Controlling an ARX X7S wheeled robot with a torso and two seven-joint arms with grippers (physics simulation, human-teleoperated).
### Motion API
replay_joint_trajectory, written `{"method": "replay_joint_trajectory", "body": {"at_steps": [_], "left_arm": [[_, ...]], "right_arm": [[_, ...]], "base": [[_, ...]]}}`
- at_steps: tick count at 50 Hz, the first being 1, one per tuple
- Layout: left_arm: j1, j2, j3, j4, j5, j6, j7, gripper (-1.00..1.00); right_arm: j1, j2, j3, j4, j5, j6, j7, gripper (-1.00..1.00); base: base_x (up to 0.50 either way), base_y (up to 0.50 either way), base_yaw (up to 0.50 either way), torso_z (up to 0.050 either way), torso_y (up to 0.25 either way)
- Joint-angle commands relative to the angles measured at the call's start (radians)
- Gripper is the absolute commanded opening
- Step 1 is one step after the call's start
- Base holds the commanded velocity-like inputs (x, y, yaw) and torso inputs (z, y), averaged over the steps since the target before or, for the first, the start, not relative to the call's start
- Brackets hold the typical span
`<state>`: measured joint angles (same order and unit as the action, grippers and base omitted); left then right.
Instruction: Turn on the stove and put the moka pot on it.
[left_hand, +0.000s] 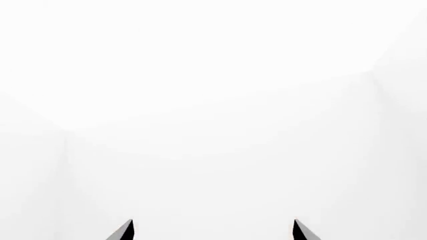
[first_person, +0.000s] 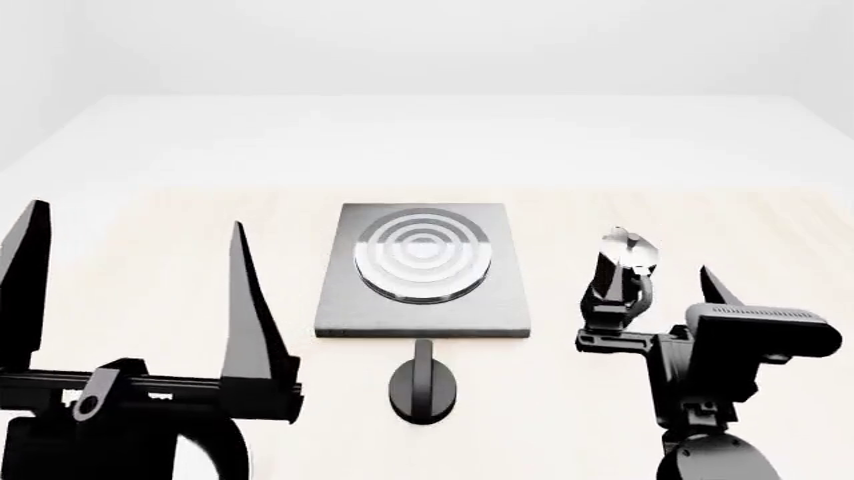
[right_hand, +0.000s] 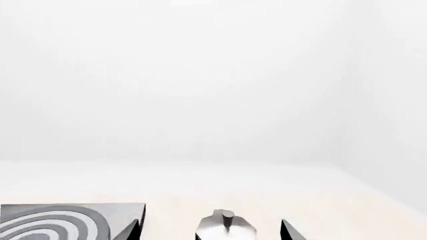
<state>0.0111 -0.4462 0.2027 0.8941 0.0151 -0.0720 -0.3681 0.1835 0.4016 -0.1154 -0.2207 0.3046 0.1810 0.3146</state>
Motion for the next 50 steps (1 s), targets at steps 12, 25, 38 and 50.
{"method": "replay_joint_trajectory", "body": {"at_steps": [12,25,38,50], "left_arm": [[0.016,-0.003,0.014,-0.015,0.006,0.058,-0.006,1.00],[0.012,-0.004,0.018,-0.022,-0.005,0.061,-0.005,1.00],[0.006,-0.005,0.030,-0.026,-0.010,0.059,-0.001,1.00],[-0.001,-0.001,0.041,-0.054,-0.018,0.079,-0.001,1.00]], "right_arm": [[0.035,-0.044,-0.013,0.406,-0.050,-0.163,-0.045,1.00],[0.049,-0.049,-0.025,0.414,-0.050,-0.137,-0.041,1.00],[0.131,-0.061,-0.047,0.480,-0.060,-0.121,-0.053,1.00],[0.219,-0.087,-0.067,0.659,-0.083,-0.165,-0.072,1.00]], "base": [[0.00,0.00,0.00,0.000,0.000],[0.00,0.00,0.00,0.000,0.000],[0.00,0.00,0.00,0.000,0.000],[0.00,0.00,0.00,0.000,0.000]]}}
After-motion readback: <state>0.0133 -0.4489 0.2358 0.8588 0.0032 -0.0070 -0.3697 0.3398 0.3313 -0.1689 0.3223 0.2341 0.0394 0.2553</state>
